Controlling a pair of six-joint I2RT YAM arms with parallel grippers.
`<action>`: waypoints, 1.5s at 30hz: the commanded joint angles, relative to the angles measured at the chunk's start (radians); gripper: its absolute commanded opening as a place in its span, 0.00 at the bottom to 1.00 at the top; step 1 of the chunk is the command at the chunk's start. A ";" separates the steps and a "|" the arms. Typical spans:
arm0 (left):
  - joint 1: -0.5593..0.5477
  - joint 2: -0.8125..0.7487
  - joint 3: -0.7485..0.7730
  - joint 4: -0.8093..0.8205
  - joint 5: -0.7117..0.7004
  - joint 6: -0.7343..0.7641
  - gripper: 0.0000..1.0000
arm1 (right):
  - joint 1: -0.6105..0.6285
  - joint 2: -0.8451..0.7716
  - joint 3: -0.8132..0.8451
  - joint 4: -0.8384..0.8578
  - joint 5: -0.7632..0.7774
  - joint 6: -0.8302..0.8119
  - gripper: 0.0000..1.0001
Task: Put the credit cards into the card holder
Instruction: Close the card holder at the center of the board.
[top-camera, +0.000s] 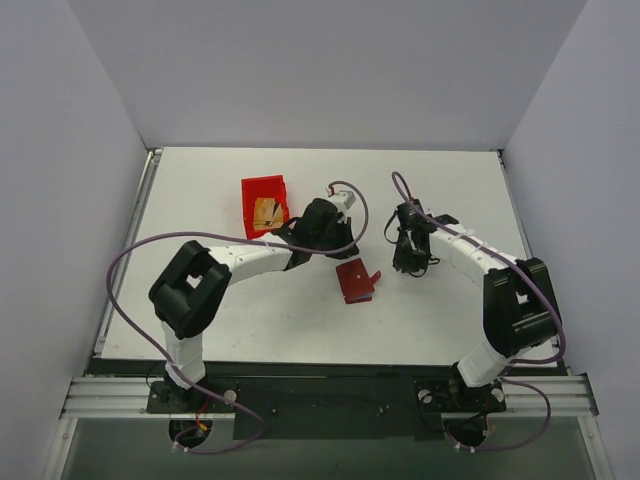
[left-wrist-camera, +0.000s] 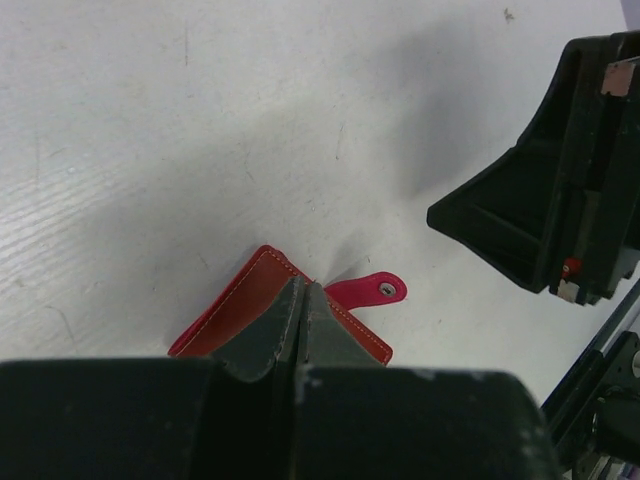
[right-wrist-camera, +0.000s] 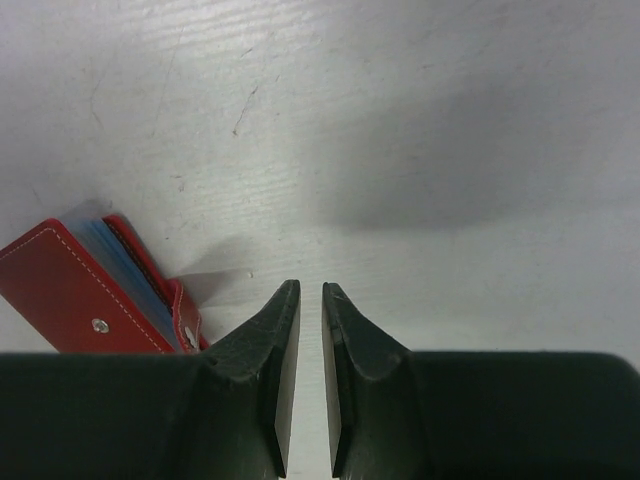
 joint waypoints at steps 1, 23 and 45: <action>-0.002 0.075 0.091 -0.009 0.086 0.044 0.00 | -0.014 0.024 -0.001 -0.006 -0.102 -0.001 0.11; -0.036 0.071 -0.064 -0.121 0.152 0.082 0.00 | -0.048 0.083 -0.041 0.105 -0.294 0.001 0.14; -0.036 0.025 -0.130 -0.115 0.139 0.074 0.00 | -0.049 0.059 -0.141 0.303 -0.609 0.065 0.13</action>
